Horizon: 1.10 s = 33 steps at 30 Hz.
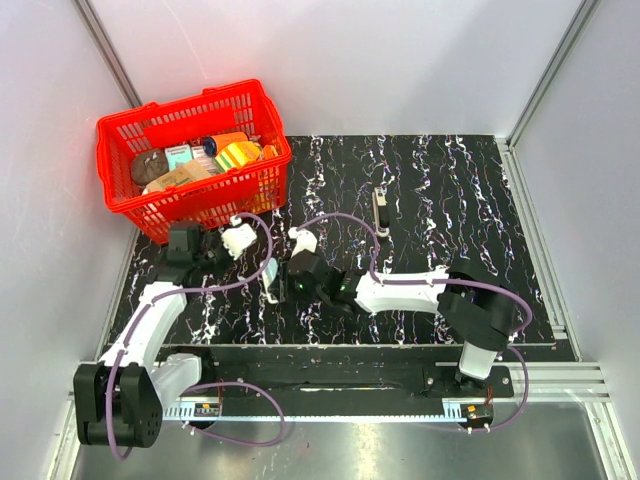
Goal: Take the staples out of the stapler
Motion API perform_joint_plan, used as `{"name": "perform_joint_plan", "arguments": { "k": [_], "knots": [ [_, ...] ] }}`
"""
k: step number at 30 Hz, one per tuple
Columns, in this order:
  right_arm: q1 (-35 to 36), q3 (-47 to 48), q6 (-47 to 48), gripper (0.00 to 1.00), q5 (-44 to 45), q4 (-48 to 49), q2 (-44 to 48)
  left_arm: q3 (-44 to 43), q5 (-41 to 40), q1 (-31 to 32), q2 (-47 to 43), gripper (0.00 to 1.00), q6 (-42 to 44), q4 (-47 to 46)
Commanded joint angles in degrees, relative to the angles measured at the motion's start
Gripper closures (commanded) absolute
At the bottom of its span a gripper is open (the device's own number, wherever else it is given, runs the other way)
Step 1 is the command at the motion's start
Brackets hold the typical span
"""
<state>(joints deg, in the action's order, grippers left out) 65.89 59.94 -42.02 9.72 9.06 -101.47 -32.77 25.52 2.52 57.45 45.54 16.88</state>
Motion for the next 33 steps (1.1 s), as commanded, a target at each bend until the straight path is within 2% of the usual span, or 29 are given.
{"name": "perform_joint_plan", "arguments": {
  "k": [1, 2, 4, 5, 9, 22, 26, 28, 29, 31, 33],
  "knots": [
    [-0.1, 5.7, 0.5, 1.00, 7.9, 1.7, 0.8, -6.2, 11.6, 0.1, -1.3, 0.78, -7.3, 10.9],
    [-0.3, 6.5, -0.1, 1.00, 8.3, 1.7, 0.8, -7.0, 13.6, 0.1, -1.0, 0.73, -7.6, 12.7],
    [-0.9, 7.5, -2.0, 1.00, 8.7, 2.4, 1.1, -8.6, 16.8, 0.0, -0.1, 0.53, -8.0, 15.9],
    [-1.3, 7.8, -3.0, 1.00, 8.3, 3.3, 1.3, -9.4, 18.5, 0.1, 0.4, 0.51, -8.2, 16.9],
    [-1.8, 10.4, -5.5, 1.00, 6.6, 5.6, 0.9, -10.6, 22.8, 0.1, 2.2, 0.48, -7.8, 19.0],
    [-1.7, 10.5, -9.9, 1.00, 4.4, 9.3, -0.3, -9.9, 25.3, 0.0, 2.9, 0.48, -6.3, 19.0],
    [-1.7, 10.5, -11.1, 1.00, 2.7, 10.1, -0.6, -10.0, 24.0, -0.1, 4.0, 0.53, -7.4, 16.9],
    [-1.6, 9.7, -11.5, 1.00, 1.8, 10.7, -0.5, -10.1, 23.6, -0.4, 4.5, 0.60, -8.3, 15.5],
    [-1.5, 9.2, -11.7, 1.00, 1.5, 10.8, -0.3, -10.2, 23.3, -0.8, 4.9, 0.65, -8.7, 14.9],
    [-1.4, 7.7, -11.9, 1.00, 1.2, 11.1, 0.4, -10.3, 22.7, -1.6, 5.3, 0.81, -9.1, 13.6],
    [-1.4, 5.8, -12.0, 1.00, 1.4, 11.3, 1.5, -10.1, 22.2, -2.5, 5.7, 0.91, -8.8, 12.8]
  ]
}}
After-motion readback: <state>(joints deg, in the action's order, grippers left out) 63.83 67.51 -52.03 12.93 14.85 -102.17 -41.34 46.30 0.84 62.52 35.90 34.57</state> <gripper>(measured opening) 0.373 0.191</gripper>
